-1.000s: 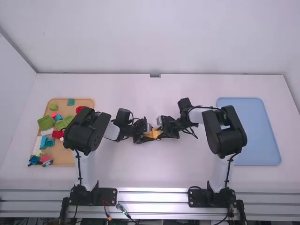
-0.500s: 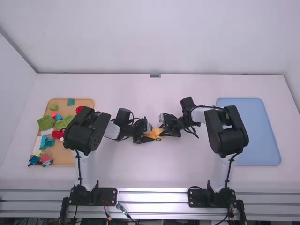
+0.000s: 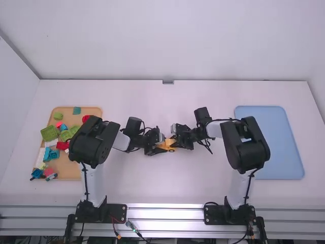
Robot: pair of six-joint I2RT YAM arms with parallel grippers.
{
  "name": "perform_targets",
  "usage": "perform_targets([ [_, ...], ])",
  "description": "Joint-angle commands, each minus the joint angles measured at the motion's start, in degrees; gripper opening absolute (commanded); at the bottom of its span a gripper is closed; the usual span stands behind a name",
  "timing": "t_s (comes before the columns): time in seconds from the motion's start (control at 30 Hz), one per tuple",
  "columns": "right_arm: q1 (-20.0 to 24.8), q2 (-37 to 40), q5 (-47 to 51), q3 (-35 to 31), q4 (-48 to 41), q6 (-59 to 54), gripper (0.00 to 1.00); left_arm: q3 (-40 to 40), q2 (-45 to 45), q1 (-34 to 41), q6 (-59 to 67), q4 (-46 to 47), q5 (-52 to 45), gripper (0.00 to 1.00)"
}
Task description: Assemble lego blocks to make yellow taxi
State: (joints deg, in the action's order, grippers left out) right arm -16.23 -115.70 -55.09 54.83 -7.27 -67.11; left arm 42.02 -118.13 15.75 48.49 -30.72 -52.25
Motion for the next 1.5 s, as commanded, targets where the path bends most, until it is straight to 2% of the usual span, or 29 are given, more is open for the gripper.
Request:
perform_targets([
  [0.0,-0.5,1.1,2.9,-1.2,1.2,2.9,0.09,-0.4,-1.0,0.1,0.4,0.9,0.7,0.58],
  [0.57,-0.7,2.5,8.4,-1.4,0.4,4.8,0.09,-0.4,-1.0,0.0,0.4,1.2,0.7,0.58],
  [0.7,-0.5,4.8,8.7,-3.2,2.1,3.8,0.09,-0.4,-1.0,0.0,0.4,1.3,0.7,0.58],
  [0.97,-0.6,5.9,8.5,-9.0,12.0,6.8,0.06,-0.4,-1.0,0.1,0.4,1.4,0.7,0.58],
  [1.13,0.2,5.9,8.4,-9.5,13.3,8.6,0.08,-0.4,-1.0,0.1,0.4,1.4,0.7,0.58],
  [1.27,-0.2,5.9,8.3,-9.5,12.9,8.6,0.13,-0.4,-1.0,0.1,0.4,1.6,0.7,0.59],
  [1.4,-0.2,5.9,8.5,-9.5,12.9,8.8,0.30,-0.4,-1.0,0.1,0.4,1.6,0.7,0.59],
  [1.47,-0.2,5.9,8.7,-9.5,12.9,8.8,0.33,-0.4,-1.0,0.1,0.4,1.6,0.7,0.59],
])
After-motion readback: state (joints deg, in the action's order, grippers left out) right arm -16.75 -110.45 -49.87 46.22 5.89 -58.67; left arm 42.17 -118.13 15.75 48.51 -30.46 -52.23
